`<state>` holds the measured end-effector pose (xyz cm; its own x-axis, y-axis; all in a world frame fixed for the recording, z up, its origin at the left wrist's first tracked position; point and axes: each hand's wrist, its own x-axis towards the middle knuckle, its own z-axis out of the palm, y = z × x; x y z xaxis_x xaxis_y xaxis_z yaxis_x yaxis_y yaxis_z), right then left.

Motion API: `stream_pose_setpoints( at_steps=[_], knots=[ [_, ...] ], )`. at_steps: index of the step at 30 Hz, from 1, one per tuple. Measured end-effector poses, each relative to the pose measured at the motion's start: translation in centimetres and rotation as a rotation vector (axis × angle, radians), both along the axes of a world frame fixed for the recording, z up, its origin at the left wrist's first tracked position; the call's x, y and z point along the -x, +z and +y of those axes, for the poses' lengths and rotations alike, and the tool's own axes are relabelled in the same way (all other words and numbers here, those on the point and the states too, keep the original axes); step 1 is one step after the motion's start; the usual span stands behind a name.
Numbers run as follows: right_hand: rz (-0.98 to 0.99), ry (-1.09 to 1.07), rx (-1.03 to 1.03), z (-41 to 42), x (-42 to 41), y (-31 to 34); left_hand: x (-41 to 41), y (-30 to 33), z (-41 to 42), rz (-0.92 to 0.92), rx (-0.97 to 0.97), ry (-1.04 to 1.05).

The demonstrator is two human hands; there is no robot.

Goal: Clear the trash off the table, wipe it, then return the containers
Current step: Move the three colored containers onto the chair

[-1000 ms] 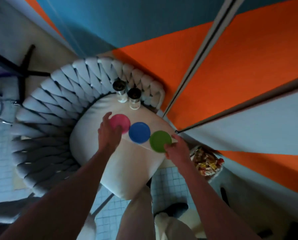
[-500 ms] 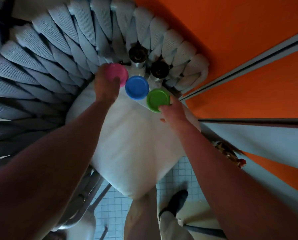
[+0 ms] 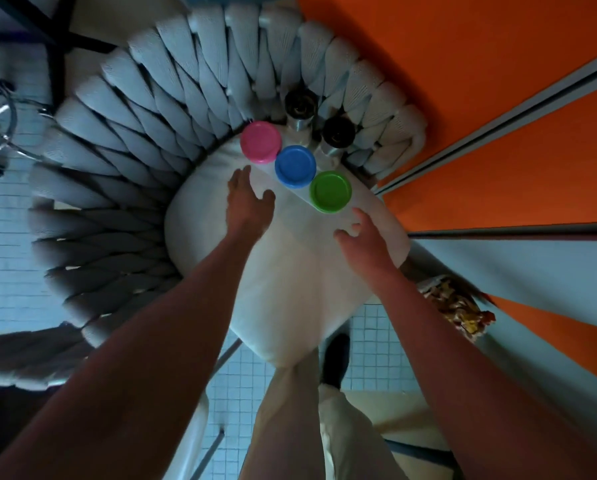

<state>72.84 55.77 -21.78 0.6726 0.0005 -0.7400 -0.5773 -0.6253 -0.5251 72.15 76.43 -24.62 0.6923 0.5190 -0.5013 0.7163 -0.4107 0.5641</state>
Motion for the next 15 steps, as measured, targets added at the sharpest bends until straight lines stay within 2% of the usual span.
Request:
stream_pose_setpoints(
  at_steps=[7, 15],
  knots=[
    [-0.075, 0.246, 0.046, -2.9, 7.0, 6.0, 11.0, 5.3, -6.6, 0.12, 0.079, -0.08],
    [-0.111, 0.484, 0.075, -6.6, 16.2, 11.5, 23.8, 10.6, -12.6, 0.131, 0.089, -0.056]
  ],
)
